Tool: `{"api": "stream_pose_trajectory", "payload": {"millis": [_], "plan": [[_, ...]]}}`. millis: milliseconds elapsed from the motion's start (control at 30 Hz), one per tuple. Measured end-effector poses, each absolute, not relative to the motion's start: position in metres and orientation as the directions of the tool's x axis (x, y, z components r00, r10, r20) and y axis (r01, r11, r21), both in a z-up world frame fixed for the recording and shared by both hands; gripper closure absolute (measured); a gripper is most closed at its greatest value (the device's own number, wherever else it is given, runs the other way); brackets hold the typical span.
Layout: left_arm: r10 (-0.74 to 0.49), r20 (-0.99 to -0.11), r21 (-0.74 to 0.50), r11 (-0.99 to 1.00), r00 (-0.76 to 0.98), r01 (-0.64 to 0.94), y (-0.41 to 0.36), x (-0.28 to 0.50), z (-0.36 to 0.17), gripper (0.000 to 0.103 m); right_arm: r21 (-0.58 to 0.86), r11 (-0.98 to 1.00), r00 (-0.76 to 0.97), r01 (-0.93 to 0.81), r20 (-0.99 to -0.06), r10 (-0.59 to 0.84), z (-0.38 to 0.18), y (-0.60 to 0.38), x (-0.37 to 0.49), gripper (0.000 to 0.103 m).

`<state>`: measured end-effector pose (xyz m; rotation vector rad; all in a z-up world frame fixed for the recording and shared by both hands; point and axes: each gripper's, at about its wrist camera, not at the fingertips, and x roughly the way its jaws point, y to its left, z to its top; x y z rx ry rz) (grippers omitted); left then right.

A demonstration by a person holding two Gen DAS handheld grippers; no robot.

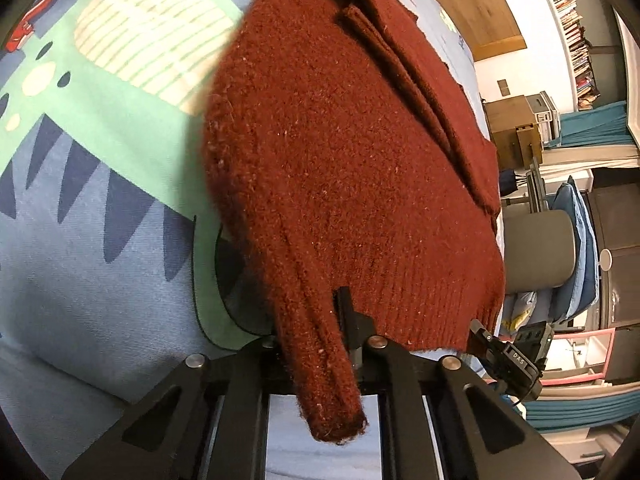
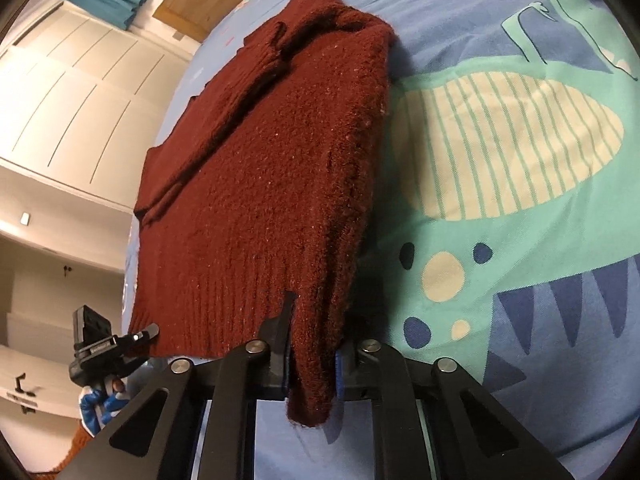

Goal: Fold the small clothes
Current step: 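Close both grippers on the ribbed hem and lift it, then carry the hem with both grippers over the body toward the collar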

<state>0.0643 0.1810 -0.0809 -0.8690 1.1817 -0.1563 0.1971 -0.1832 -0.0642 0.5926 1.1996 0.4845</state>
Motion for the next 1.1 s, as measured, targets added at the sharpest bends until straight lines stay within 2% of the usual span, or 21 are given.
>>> {"api": "stream_pose_trajectory", "payload": {"millis": [267, 833, 967, 1100], "plan": [[-0.540, -0.708, -0.688, 0.675, 0.455, -0.268, 0.177, 0.072, -0.057, 0.096, 0.679, 0.731, 0.309, -0.073, -0.681, 0.664, -0.048, -0.186, 0.201, 0.093], [-0.504, -0.562, -0.705, 0.707, 0.655, -0.061, 0.196, 0.162, 0.064, 0.096, 0.686, 0.688, 0.527, -0.237, -0.504, 0.684, 0.082, -0.187, 0.289, 0.093], [-0.475, -0.559, -0.683, 0.729, 0.679, -0.052, 0.200, 0.192, 0.073, 0.096, 0.671, 0.700, 0.568, -0.244, -0.486, 0.664, 0.101, -0.184, 0.322, 0.093], [-0.447, -0.591, -0.665, 0.741, 0.672, -0.092, 0.202, 0.227, 0.057, 0.096, 0.663, 0.712, 0.576, -0.230, -0.497, 0.649, 0.100, -0.176, 0.355, 0.093]]}}
